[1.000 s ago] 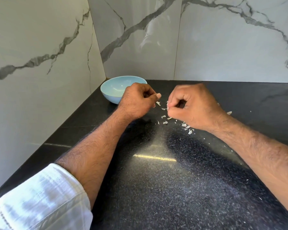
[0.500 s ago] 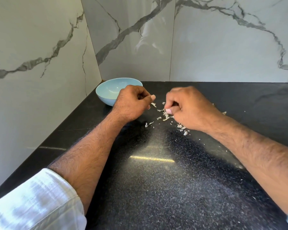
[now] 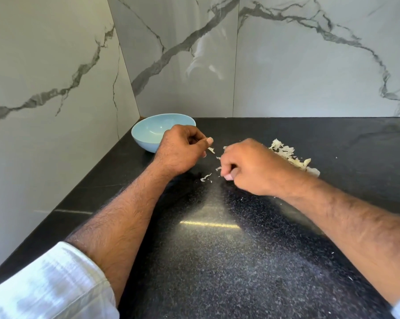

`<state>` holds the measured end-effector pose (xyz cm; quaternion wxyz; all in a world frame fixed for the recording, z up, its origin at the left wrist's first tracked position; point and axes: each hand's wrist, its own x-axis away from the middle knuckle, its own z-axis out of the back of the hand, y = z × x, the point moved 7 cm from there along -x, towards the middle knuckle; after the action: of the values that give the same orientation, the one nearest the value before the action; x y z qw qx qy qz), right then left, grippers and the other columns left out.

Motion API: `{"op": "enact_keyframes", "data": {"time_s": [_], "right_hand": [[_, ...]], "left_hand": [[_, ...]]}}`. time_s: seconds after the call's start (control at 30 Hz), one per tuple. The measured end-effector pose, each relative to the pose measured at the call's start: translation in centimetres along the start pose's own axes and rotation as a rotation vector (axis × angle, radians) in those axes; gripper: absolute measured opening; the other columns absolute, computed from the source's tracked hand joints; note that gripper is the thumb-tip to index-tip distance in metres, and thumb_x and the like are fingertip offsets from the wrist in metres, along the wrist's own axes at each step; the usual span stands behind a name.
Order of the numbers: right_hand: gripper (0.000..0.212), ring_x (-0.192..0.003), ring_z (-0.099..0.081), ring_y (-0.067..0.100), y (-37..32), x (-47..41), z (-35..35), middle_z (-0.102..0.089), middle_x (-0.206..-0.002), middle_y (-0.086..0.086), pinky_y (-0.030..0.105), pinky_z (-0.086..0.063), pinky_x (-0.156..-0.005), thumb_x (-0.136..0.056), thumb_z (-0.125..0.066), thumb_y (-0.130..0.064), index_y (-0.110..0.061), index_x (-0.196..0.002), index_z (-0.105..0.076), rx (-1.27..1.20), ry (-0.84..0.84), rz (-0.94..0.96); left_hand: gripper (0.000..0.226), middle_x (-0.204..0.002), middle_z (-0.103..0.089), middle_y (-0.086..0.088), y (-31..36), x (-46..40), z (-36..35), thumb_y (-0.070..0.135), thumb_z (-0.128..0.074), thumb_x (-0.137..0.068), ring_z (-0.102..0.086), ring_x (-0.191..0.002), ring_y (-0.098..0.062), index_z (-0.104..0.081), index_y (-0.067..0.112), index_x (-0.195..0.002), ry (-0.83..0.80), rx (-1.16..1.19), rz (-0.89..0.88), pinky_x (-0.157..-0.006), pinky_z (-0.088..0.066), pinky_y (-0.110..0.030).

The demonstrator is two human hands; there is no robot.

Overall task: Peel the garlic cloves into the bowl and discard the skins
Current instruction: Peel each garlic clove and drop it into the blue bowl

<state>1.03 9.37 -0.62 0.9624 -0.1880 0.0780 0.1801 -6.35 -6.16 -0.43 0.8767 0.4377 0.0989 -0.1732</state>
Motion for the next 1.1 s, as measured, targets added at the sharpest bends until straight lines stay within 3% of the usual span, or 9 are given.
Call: {"op": "enact_keyframes", "data": {"time_s": [0.1,0.17,0.27,0.4,0.57,0.7,0.83,1.0,1.1], "right_hand": [[0.016,-0.073,-0.07,0.012,2.7,-0.1,2.5,-0.077,-0.085,0.004,0.027,-0.06,-0.07,-0.088,-0.081,-0.003,-0.019,-0.091,-0.079,-0.524,0.212,-0.172],[0.015,-0.077,-0.069,0.021,4.5,-0.1,2.6,-0.077,-0.092,0.019,0.029,-0.062,-0.071,-0.087,-0.077,0.006,-0.005,-0.098,-0.078,-0.919,0.243,-0.29],[0.016,-0.082,-0.069,0.026,5.9,-0.3,2.2,-0.077,-0.09,0.019,0.034,-0.061,-0.076,-0.086,-0.076,0.008,0.003,-0.101,-0.075,-1.131,0.247,-0.345],[0.018,-0.082,-0.073,0.027,6.5,-0.6,2.0,-0.078,-0.092,0.022,0.037,-0.063,-0.079,-0.085,-0.079,0.004,0.002,-0.103,-0.076,-1.126,0.252,-0.333],[0.012,-0.072,-0.073,0.023,6.0,-0.9,2.1,-0.078,-0.084,0.017,0.036,-0.064,-0.072,-0.086,-0.082,-0.001,-0.003,-0.097,-0.077,-0.949,0.305,-0.253],[0.01,-0.067,-0.072,0.02,5.9,-1.0,2.1,-0.077,-0.08,0.016,0.03,-0.064,-0.065,-0.086,-0.082,-0.002,-0.005,-0.095,-0.078,-0.915,0.313,-0.229],[0.009,-0.063,-0.072,0.018,5.7,-1.1,2.1,-0.077,-0.075,0.013,0.029,-0.062,-0.061,-0.086,-0.082,-0.002,-0.006,-0.093,-0.078,-0.871,0.325,-0.216],[0.008,-0.065,-0.072,0.021,5.7,-1.1,2.1,-0.077,-0.076,0.015,0.029,-0.061,-0.06,-0.087,-0.082,-0.003,-0.008,-0.091,-0.078,-0.83,0.313,-0.221],[0.008,-0.066,-0.07,0.023,5.8,-1.1,2.1,-0.077,-0.077,0.018,0.028,-0.059,-0.058,-0.087,-0.08,0.0,-0.008,-0.089,-0.078,-0.844,0.305,-0.236]], "left_hand": [[0.018,-0.075,-0.079,0.004,0.0,0.0,-0.1,0.035,-0.075,-0.1,-0.062,-0.052,-0.005,-0.076,0.02,-0.09,-0.012,0.063,0.026,-0.062,-0.06,-0.031],[0.013,-0.077,-0.079,0.002,0.5,0.1,-0.5,0.029,-0.078,-0.098,-0.065,-0.059,-0.01,-0.077,0.017,-0.093,-0.039,0.129,0.025,-0.06,-0.059,-0.027],[0.01,-0.078,-0.078,-0.003,1.3,0.4,-1.2,0.02,-0.085,-0.092,-0.062,-0.058,-0.009,-0.079,0.013,-0.094,-0.075,0.212,-0.018,-0.055,-0.055,-0.024],[0.011,-0.082,-0.078,-0.012,2.1,0.6,-1.6,0.022,-0.083,-0.094,-0.059,-0.055,-0.014,-0.079,0.012,-0.094,-0.078,0.257,-0.089,-0.055,-0.052,-0.026],[0.006,-0.078,-0.077,-0.006,3.0,1.0,-2.0,0.023,-0.081,-0.096,-0.061,-0.057,-0.015,-0.079,0.018,-0.094,-0.045,0.163,-0.176,-0.057,-0.059,-0.037],[0.006,-0.075,-0.078,0.004,3.3,1.1,-1.8,0.02,-0.077,-0.099,-0.063,-0.054,-0.007,-0.079,0.018,-0.093,-0.041,0.087,-0.221,-0.055,-0.055,-0.023],[0.009,-0.075,-0.077,0.004,3.5,1.2,-2.1,0.017,-0.073,-0.101,-0.063,-0.053,-0.01,-0.077,0.017,-0.093,-0.057,0.068,-0.228,-0.054,-0.056,-0.028],[0.011,-0.076,-0.077,0.002,3.4,1.2,-2.4,0.015,-0.07,-0.103,-0.069,-0.059,-0.027,-0.076,0.016,-0.094,-0.075,0.014,-0.242,-0.055,-0.06,-0.035],[0.013,-0.076,-0.076,0.002,3.5,1.2,-2.5,0.012,-0.067,-0.104,-0.067,-0.054,-0.017,-0.075,0.015,-0.094,-0.078,-0.011,-0.261,-0.053,-0.057,-0.028]]}}
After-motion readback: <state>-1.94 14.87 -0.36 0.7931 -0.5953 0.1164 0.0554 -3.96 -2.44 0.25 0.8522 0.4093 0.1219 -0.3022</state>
